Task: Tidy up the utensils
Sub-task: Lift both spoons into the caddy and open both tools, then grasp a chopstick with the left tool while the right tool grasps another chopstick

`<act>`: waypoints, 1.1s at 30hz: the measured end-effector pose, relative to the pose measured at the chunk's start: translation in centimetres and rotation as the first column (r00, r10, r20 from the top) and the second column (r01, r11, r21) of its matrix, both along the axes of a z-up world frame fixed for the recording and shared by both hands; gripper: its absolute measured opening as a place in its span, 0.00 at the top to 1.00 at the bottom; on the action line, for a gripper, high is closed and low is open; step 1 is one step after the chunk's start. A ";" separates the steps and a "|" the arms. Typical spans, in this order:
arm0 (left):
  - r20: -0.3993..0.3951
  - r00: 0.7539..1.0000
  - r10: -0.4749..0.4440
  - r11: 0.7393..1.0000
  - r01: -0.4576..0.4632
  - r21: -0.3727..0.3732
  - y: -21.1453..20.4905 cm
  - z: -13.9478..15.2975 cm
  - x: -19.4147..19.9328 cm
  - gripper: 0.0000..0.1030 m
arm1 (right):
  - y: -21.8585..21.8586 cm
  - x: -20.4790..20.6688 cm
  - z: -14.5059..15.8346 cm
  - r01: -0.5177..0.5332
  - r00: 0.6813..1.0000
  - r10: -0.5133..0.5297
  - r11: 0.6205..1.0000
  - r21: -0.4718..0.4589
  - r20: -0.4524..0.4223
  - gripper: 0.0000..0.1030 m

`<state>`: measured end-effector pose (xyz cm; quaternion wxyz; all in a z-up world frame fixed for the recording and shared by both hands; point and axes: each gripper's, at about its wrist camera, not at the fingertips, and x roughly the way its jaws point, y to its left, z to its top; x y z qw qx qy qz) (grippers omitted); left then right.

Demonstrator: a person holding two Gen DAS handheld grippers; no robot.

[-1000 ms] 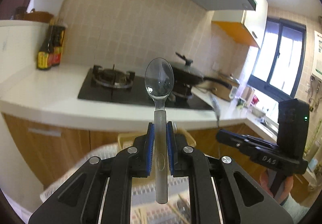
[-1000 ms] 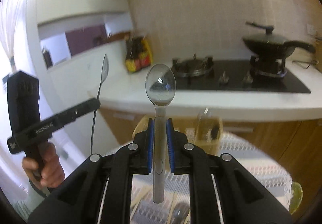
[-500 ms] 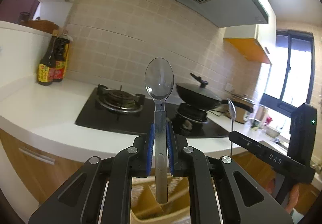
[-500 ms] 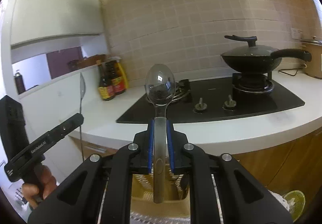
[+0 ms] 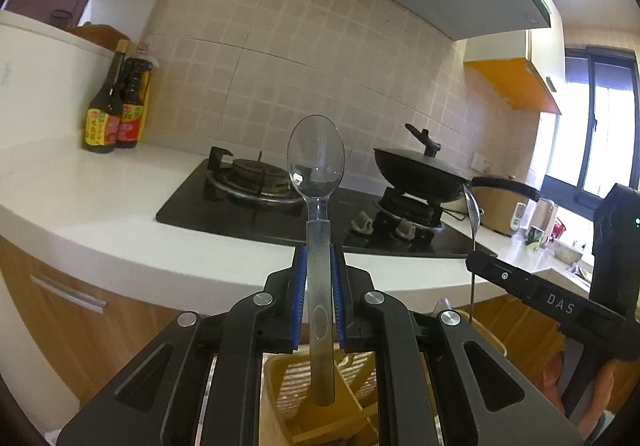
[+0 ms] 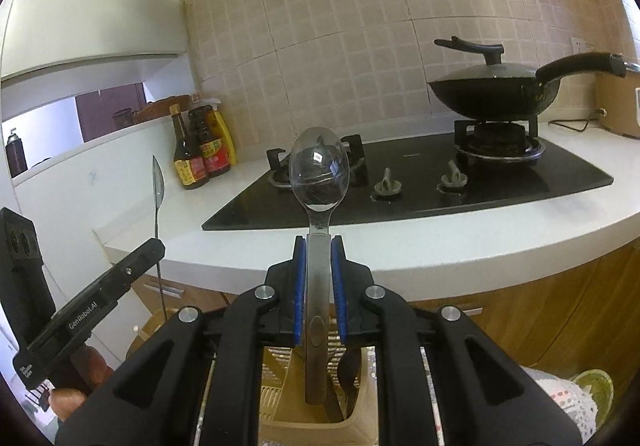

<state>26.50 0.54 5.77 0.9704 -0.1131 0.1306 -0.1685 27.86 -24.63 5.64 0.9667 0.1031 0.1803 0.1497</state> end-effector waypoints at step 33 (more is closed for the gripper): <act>-0.229 0.967 -0.114 0.993 0.119 0.010 5.5 -1.6 -12.0 0.53 | -0.6 -13.0 -0.6 -0.027 0.986 0.012 0.996 -0.088 -0.168 0.54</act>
